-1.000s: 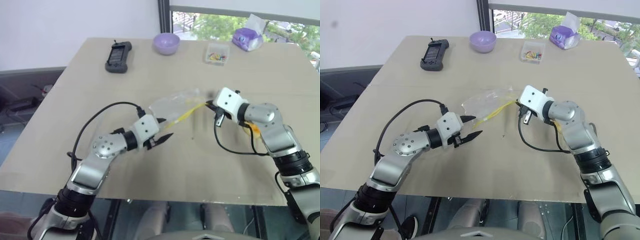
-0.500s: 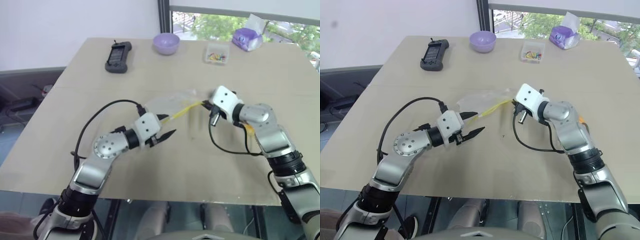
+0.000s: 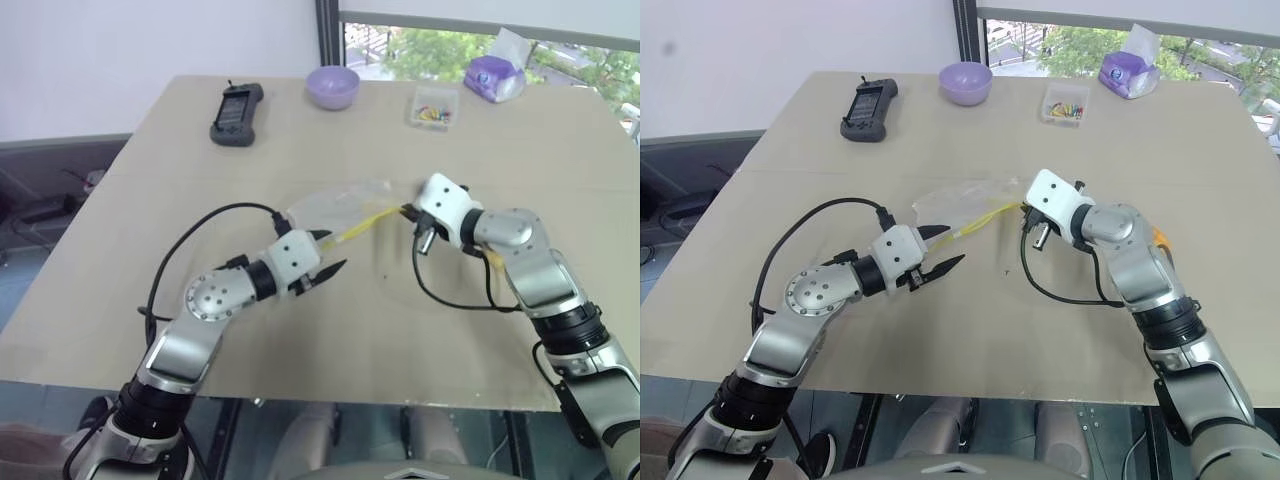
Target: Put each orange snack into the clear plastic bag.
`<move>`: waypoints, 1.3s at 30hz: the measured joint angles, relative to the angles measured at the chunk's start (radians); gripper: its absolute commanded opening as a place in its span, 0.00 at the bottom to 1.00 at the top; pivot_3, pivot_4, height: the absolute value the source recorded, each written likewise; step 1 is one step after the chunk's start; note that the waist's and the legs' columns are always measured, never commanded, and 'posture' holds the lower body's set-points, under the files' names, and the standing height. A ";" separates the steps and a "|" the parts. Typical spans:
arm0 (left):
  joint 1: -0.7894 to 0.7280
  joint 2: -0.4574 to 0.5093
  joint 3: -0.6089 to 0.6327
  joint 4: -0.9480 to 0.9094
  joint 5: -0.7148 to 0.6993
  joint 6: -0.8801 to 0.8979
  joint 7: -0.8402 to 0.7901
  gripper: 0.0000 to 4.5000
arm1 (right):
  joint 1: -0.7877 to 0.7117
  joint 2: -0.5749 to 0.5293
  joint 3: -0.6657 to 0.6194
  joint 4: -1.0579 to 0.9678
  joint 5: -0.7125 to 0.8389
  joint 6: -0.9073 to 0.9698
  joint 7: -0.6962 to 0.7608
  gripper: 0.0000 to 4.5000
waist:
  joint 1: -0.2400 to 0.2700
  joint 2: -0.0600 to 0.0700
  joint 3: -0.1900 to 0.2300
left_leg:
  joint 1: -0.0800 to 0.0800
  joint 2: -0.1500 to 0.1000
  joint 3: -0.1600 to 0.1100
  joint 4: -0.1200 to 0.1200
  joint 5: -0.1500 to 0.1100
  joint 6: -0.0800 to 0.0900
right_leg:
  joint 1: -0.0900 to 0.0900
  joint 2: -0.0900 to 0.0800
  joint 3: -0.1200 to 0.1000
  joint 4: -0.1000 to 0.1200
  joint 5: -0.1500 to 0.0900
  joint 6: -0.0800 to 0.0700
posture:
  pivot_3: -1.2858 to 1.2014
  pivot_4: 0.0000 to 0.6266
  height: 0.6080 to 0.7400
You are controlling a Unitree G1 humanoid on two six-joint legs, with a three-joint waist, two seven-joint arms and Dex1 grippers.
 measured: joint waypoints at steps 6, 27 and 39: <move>-0.001 0.000 0.003 0.002 0.002 -0.002 0.002 0.15 | 0.000 0.005 0.000 0.000 0.000 0.000 0.000 0.00 | 0.000 0.000 0.000 | 0.000 0.000 0.000 0.000 0.000 0.000 | 0.000 0.000 0.000 0.000 0.000 0.000 | 0.52 0.24 1.00; -0.005 -0.005 0.017 0.043 0.022 -0.036 0.026 0.02 | 0.000 0.006 0.001 0.000 0.007 0.001 0.000 0.00 | 0.000 0.000 0.000 | 0.000 0.000 0.000 0.000 0.000 0.000 | 0.000 0.000 0.000 0.000 0.000 0.000 | 0.52 0.24 1.00; -0.027 -0.048 0.091 0.058 0.006 -0.113 0.072 0.02 | -0.015 0.006 0.000 -0.004 0.037 0.012 0.002 0.00 | 0.000 0.000 0.000 | 0.000 0.000 0.000 0.000 0.000 0.000 | 0.000 0.000 0.000 0.000 0.000 0.000 | 0.52 0.24 1.00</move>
